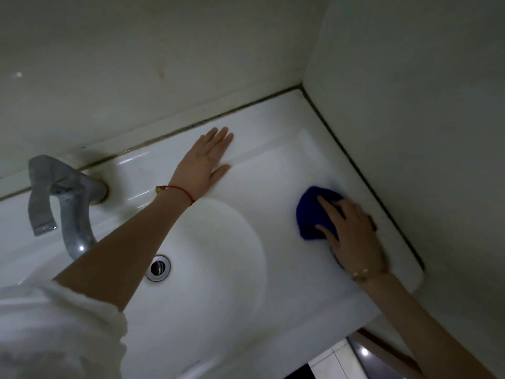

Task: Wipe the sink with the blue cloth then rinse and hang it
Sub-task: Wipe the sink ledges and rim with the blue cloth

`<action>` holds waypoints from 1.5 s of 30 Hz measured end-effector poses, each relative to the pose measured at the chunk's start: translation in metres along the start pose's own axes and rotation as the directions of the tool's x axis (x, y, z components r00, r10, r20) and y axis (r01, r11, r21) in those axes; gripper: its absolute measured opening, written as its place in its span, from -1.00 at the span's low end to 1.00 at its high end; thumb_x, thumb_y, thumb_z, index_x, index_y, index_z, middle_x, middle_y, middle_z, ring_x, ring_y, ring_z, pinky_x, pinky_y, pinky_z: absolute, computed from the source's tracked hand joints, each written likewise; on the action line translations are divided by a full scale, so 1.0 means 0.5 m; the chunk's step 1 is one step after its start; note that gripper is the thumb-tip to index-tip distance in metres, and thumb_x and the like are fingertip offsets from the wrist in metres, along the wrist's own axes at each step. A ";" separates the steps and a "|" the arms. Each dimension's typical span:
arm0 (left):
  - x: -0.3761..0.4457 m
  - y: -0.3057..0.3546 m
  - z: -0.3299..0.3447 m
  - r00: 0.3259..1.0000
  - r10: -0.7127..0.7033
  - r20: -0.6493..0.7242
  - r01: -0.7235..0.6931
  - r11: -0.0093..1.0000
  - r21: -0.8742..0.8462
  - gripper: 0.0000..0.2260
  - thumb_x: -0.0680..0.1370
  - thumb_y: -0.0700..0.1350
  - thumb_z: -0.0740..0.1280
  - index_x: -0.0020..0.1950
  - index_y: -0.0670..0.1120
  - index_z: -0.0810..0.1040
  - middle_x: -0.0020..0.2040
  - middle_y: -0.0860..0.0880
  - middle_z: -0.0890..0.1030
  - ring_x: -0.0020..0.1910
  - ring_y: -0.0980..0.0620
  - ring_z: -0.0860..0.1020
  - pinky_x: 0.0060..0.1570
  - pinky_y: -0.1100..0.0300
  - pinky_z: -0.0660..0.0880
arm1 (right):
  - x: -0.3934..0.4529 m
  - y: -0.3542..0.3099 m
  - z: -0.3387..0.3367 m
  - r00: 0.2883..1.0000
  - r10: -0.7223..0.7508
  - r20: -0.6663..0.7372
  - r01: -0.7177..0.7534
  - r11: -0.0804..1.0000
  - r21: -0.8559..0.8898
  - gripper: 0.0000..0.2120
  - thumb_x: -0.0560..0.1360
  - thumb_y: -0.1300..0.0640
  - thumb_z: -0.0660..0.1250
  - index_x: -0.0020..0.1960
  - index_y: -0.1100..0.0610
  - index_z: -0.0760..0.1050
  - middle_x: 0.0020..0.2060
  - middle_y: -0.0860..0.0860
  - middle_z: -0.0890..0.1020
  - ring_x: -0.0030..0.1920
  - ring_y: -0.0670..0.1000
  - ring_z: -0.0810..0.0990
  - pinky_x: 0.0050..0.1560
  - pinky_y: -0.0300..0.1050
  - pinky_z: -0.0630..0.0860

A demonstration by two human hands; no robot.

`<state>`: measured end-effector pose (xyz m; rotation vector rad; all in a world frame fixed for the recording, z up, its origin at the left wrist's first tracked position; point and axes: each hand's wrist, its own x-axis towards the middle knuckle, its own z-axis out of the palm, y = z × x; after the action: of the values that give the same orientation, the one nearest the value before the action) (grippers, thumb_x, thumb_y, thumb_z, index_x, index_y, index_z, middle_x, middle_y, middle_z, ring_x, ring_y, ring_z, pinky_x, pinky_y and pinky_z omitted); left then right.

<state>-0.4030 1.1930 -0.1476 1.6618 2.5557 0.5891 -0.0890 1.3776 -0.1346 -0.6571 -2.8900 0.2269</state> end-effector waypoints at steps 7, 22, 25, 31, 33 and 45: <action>-0.004 -0.004 0.005 1.000 0.011 -0.006 -0.011 1.000 0.008 -0.45 0.65 0.09 0.10 0.58 -0.15 0.21 0.58 -0.13 0.21 0.57 -0.11 0.14 0.56 0.14 -0.06 | 0.151 -0.056 0.070 0.998 0.056 -0.011 -0.055 0.993 0.100 -0.49 0.60 -0.13 0.12 0.45 0.12 0.34 0.33 0.22 0.42 0.27 0.25 0.39 0.31 0.12 0.34; -0.003 -0.009 0.003 1.000 0.021 0.002 -0.021 1.000 0.010 -0.49 0.67 0.01 0.13 0.58 -0.16 0.20 0.58 -0.13 0.21 0.57 -0.12 0.14 0.56 0.12 -0.06 | 0.157 -0.063 0.074 0.997 -0.071 0.018 0.068 0.990 0.123 -0.52 0.55 -0.13 0.20 0.43 -0.02 0.37 0.27 0.11 0.45 0.17 0.16 0.41 0.16 0.07 0.40; -0.003 -0.004 0.003 1.000 0.016 0.012 -0.016 1.000 0.005 -0.49 0.67 0.00 0.13 0.59 -0.15 0.18 0.59 -0.14 0.19 0.58 -0.12 0.13 0.56 0.10 -0.06 | 0.177 -0.090 0.087 1.000 -0.005 0.020 0.002 0.988 0.155 -0.53 0.55 -0.08 0.24 0.44 0.00 0.37 0.27 0.14 0.45 0.16 0.18 0.39 0.18 0.08 0.38; -0.023 0.008 0.006 0.999 -0.033 -0.016 0.032 0.999 -0.020 -0.50 0.66 -0.01 0.15 0.57 -0.17 0.22 0.57 -0.16 0.22 0.56 -0.17 0.15 0.56 -0.03 0.01 | -0.074 -0.109 0.044 0.937 -0.316 0.151 0.268 0.923 0.275 -0.53 0.58 -0.14 0.13 0.46 -0.06 0.32 0.31 0.06 0.41 0.20 0.10 0.37 0.22 -0.07 0.27; -0.039 0.012 0.008 0.998 -0.057 -0.029 0.057 0.998 -0.018 -0.50 0.67 -0.03 0.19 0.57 -0.16 0.22 0.58 -0.15 0.22 0.57 -0.16 0.14 0.56 -0.05 0.02 | -0.070 -0.095 0.038 0.916 -0.353 0.192 0.292 0.913 0.285 -0.52 0.57 -0.13 0.14 0.47 -0.08 0.29 0.34 0.04 0.40 0.23 0.10 0.38 0.24 -0.03 0.33; -0.099 0.068 0.014 0.983 -0.173 -0.064 0.170 0.984 -0.056 -0.49 0.68 0.01 0.16 0.58 -0.17 0.20 0.59 -0.16 0.18 0.59 -0.14 0.09 0.57 -0.06 0.01 | -0.009 -0.120 0.062 0.950 -0.286 0.126 0.258 0.945 0.203 -0.52 0.57 -0.13 0.13 0.47 -0.06 0.29 0.32 0.08 0.41 0.19 0.12 0.37 0.17 0.06 0.42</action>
<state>-0.3506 1.1629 -0.1512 1.4111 2.6721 0.7023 -0.1159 1.3187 -0.1543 -0.2114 -3.0115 0.5193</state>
